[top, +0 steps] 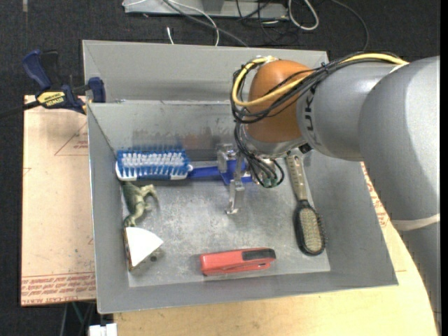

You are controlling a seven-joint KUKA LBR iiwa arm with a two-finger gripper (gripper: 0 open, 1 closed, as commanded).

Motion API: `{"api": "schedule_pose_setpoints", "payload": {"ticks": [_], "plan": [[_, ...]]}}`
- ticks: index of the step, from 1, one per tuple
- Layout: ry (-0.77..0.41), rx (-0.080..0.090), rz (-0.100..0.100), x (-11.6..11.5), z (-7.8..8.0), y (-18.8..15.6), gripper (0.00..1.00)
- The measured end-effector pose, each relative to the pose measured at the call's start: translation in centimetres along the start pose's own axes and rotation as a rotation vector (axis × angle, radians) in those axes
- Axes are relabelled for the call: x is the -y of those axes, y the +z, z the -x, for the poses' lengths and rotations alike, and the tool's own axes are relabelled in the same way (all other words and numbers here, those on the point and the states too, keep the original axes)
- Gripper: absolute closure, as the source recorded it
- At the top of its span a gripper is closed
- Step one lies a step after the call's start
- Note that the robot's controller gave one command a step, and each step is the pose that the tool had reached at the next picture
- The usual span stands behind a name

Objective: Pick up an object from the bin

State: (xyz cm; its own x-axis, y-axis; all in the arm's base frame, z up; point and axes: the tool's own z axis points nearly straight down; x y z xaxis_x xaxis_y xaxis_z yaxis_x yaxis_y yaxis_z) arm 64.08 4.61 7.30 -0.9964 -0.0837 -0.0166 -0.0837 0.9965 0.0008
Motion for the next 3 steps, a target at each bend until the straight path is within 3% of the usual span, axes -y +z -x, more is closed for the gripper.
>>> {"api": "schedule_pose_setpoints", "payload": {"ticks": [1, 2, 3], "plan": [[0.290, -0.006, -0.003, 9.0, 0.5, 0.2, 0.00], [0.024, 0.003, 0.006, 1.1, 0.3, 0.0, 1.00], [0.024, 0.003, 0.006, 1.1, 0.3, 0.0, 1.00]]}}
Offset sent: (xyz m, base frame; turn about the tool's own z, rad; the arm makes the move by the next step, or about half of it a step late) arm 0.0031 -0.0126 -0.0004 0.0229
